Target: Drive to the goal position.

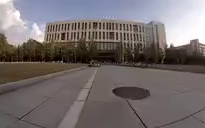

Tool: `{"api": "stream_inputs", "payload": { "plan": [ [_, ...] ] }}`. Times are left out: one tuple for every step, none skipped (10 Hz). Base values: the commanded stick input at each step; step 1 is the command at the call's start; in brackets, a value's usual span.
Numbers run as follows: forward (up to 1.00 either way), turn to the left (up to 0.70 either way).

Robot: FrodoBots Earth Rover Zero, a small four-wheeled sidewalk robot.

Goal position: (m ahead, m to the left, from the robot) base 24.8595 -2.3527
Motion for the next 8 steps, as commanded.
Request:
{"api": "stream_inputs", "payload": {
  "plan": [
    [0.7,0.0],
    [0.7,0.0],
    [0.7,0.0],
    [0.7,0.0],
    [0.7,0.0],
    [0.7,0.0],
    [0.7,0.0],
    [0.7,0.0]
  ]
}}
